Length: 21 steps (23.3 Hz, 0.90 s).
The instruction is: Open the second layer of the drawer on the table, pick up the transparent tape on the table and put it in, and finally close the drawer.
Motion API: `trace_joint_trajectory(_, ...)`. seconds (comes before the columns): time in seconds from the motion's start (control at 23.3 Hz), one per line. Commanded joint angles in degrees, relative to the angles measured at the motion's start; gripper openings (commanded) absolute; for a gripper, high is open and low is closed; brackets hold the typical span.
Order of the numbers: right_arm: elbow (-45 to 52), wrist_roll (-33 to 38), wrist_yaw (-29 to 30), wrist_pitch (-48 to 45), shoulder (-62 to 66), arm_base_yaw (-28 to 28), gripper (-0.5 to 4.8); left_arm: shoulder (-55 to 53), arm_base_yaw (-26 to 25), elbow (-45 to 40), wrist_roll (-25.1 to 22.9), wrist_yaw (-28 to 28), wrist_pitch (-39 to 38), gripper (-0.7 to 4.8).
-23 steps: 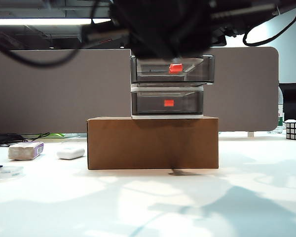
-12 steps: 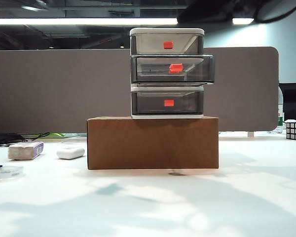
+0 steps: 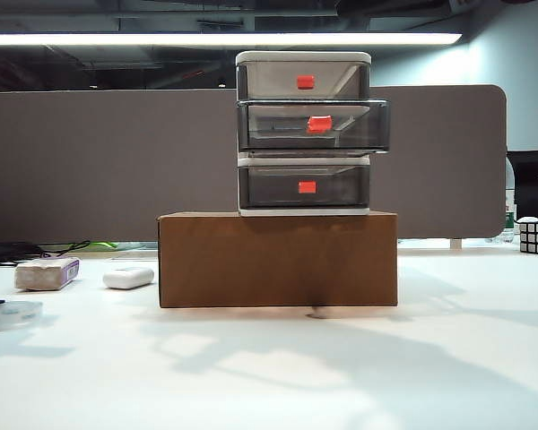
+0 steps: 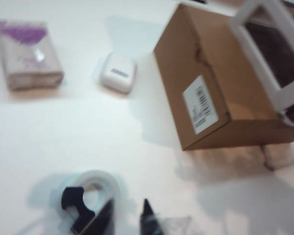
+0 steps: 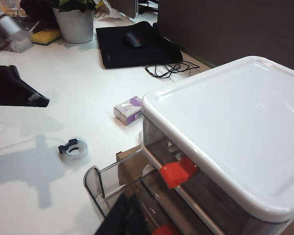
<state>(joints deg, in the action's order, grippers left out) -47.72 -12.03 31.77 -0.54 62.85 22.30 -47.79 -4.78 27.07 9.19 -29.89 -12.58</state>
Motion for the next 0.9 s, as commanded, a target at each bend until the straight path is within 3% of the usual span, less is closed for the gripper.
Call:
trace_joint_trajectory(0.04, -0.26, -0.24, 0.37, 1.49, -0.26, 0.00, -0.05, -4.02, 0.15, -0.17, -19.39, -1.95, -0.96, 1.98)
trace_joint_trajectory(0.09, -0.22, -0.24, 0.52, 1.95, -0.26, 0.00, -0.05, -5.60, 0.22, -0.15, -25.44, -3.45, -1.77, 2.16)
trace_joint_trajectory(0.17, -0.20, -0.24, 0.76, 2.49, -0.26, 0.00, -0.05, -7.08, 0.74, -0.17, -30.60, -5.44, -1.84, 2.15)
trace_joint_trajectory(0.3, -0.07, -0.44, 0.76, 2.91, -0.26, 0.00, -0.05, -9.05, 0.35, -0.24, -38.64, -3.37, -1.92, 2.15)
trace_joint_trajectory(0.34, 0.13, -0.66, 0.76, 3.34, -0.26, 0.00, -0.05, -10.80, 0.28, -0.59, -45.05, -4.31, -1.75, 2.18)
trace_joint_trajectory(0.39, 0.11, -1.31, 0.76, 4.04, -0.26, 0.00, -0.05, -11.89, 0.24, -0.81, -48.35, -5.01, -1.62, 2.22)
trace_joint_trajectory(0.43, 0.11, -1.81, 0.76, 4.70, -0.26, 0.00, -0.05, -12.85, 0.24, -0.87, -50.60, -5.27, -1.49, 2.33)
trace_joint_trajectory(0.47, 0.15, -1.95, 0.76, 5.64, -0.20, 0.00, -0.05, -15.19, 0.24, -0.85, -54.51, -5.46, -0.85, 2.82)
trace_joint_trajectory(0.6, 0.52, -2.97, 0.72, 6.86, -0.22, -0.02, -0.05, -19.39, -0.04, -0.85, -55.54, -5.55, 3.48, 3.30)
trace_joint_trajectory(0.64, 0.52, -3.32, 0.74, 8.00, -0.22, -0.02, -0.05, -21.03, -0.59, -0.85, -55.71, -5.79, 6.01, 3.70)
trace_joint_trajectory(0.77, 0.74, -3.50, 0.72, 8.48, -0.22, -0.02, -0.05, -23.76, -2.64, -0.85, -55.74, -6.88, 11.15, 3.77)
trace_joint_trajectory(0.9, 0.74, -3.69, 0.33, 8.44, -0.22, -0.02, -0.05, -27.17, -5.11, -0.85, -55.71, -12.24, 14.27, 3.77)
